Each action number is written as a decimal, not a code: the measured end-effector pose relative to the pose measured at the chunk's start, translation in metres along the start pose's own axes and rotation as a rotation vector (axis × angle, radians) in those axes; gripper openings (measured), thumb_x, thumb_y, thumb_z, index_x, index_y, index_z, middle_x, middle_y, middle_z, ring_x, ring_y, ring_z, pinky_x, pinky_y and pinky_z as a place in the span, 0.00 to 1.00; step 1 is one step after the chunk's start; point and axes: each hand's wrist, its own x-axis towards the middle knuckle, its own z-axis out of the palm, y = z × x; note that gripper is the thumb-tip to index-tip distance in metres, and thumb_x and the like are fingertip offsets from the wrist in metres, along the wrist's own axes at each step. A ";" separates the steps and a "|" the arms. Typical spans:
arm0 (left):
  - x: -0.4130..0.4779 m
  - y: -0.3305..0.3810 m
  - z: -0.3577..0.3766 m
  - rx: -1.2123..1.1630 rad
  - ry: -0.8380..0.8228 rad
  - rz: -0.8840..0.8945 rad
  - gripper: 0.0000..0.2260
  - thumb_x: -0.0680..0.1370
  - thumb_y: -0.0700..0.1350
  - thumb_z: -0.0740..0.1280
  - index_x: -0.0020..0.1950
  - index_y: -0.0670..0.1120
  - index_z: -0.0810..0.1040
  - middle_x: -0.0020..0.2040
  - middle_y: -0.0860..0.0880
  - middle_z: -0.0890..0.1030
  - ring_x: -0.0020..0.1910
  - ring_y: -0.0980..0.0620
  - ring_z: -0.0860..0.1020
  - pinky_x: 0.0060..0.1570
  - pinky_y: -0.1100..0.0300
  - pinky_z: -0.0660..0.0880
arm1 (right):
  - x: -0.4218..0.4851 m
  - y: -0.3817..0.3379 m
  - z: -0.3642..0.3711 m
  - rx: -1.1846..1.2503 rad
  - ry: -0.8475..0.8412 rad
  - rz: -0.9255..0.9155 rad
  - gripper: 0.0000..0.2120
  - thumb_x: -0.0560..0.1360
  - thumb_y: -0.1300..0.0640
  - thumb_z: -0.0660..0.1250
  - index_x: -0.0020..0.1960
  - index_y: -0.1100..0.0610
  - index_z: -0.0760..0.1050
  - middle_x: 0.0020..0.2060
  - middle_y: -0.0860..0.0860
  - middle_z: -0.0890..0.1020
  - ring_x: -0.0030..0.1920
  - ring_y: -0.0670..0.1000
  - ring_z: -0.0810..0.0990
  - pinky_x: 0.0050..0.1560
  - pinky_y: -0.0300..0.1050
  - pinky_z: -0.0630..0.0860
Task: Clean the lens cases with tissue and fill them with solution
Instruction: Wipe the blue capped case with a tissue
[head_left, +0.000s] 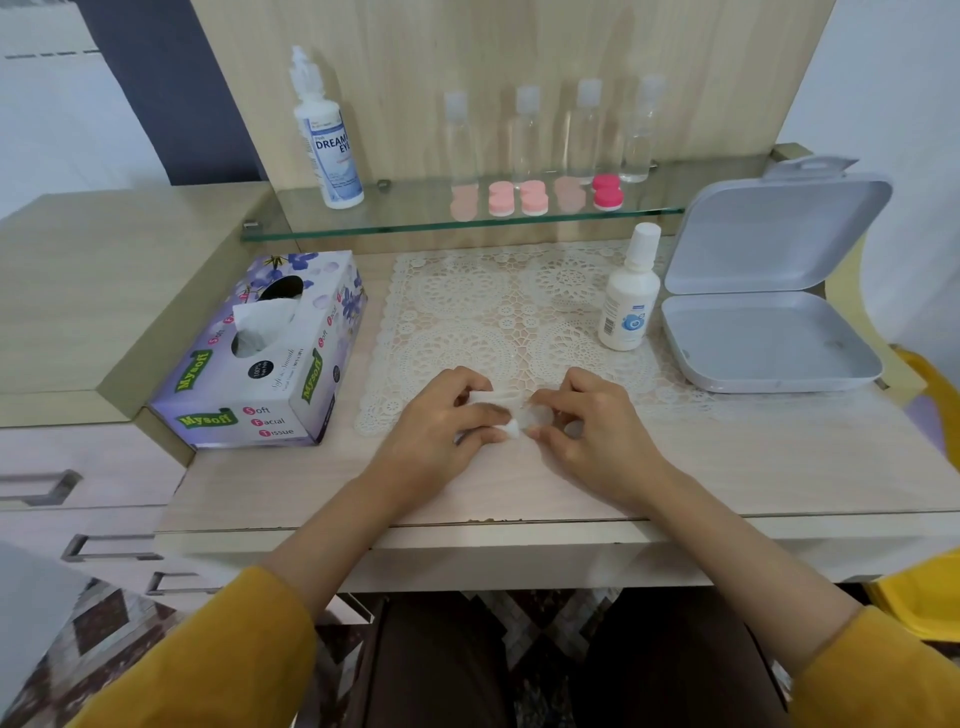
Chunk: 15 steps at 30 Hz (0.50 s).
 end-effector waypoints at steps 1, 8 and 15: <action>0.000 0.000 0.000 -0.010 -0.002 0.003 0.10 0.73 0.48 0.65 0.44 0.44 0.84 0.48 0.51 0.72 0.44 0.56 0.69 0.47 0.73 0.64 | 0.000 0.000 0.000 -0.002 0.001 -0.003 0.10 0.67 0.64 0.72 0.48 0.60 0.82 0.32 0.46 0.66 0.33 0.41 0.66 0.37 0.32 0.62; 0.001 0.002 0.000 -0.014 0.042 0.021 0.09 0.71 0.45 0.65 0.40 0.41 0.83 0.43 0.53 0.67 0.40 0.58 0.66 0.44 0.76 0.62 | -0.001 0.000 0.002 -0.004 -0.018 -0.022 0.10 0.66 0.64 0.71 0.47 0.60 0.82 0.33 0.49 0.68 0.33 0.40 0.66 0.37 0.32 0.61; 0.001 0.007 -0.001 0.018 0.097 0.042 0.08 0.71 0.43 0.67 0.38 0.40 0.83 0.43 0.50 0.72 0.40 0.56 0.69 0.45 0.76 0.62 | -0.001 -0.001 0.000 0.019 -0.010 -0.006 0.10 0.67 0.64 0.72 0.49 0.60 0.82 0.33 0.44 0.65 0.34 0.41 0.66 0.37 0.30 0.64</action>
